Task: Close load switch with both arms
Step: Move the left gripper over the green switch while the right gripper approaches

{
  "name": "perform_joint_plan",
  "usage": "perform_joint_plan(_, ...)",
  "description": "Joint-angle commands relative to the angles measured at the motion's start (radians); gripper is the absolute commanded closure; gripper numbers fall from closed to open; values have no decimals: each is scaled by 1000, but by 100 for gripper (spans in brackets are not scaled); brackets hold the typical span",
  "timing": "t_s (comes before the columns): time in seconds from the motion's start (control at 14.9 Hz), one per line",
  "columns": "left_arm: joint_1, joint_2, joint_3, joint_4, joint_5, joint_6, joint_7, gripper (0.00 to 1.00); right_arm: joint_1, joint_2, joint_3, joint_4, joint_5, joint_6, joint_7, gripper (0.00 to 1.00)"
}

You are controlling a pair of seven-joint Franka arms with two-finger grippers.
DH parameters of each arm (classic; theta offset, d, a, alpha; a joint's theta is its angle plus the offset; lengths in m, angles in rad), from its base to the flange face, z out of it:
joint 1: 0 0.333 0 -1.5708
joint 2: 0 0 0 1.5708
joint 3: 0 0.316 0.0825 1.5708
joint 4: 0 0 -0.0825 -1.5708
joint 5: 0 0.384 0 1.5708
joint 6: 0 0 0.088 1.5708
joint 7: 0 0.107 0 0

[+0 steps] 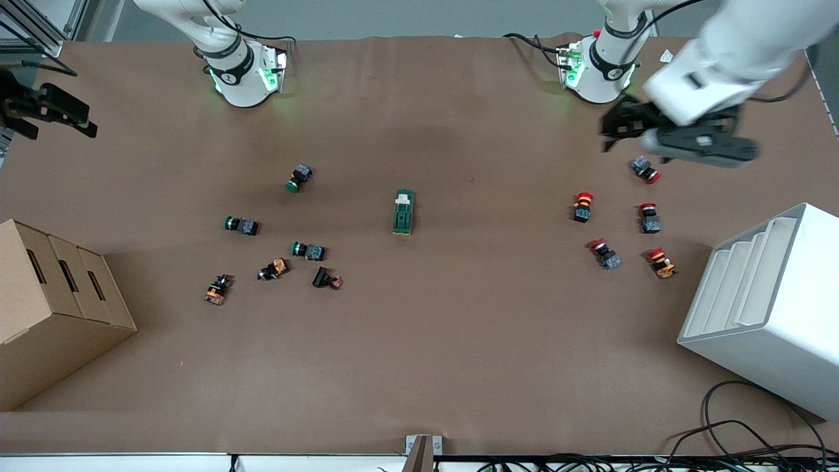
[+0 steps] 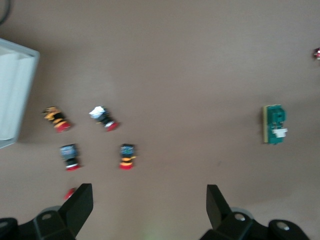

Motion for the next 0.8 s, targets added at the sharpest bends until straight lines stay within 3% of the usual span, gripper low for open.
perform_joint_plan(0.0,12,1,-104,-100,6,130,-133,0,-8,29,-3,8,-15,42,-3,0)
perform_joint_plan(0.27,6,3,-248,-230,65,302,-268,0,-11,108,-4,8,-15,104,-11,0)
perform_joint_plan(0.47,-3,16,-334,-272,82,374,-420,0,-14,161,-3,3,-12,136,-3,0)
perform_joint_plan(0.74,-150,110,-356,-346,284,503,-674,0,21,165,2,-41,34,141,146,0)
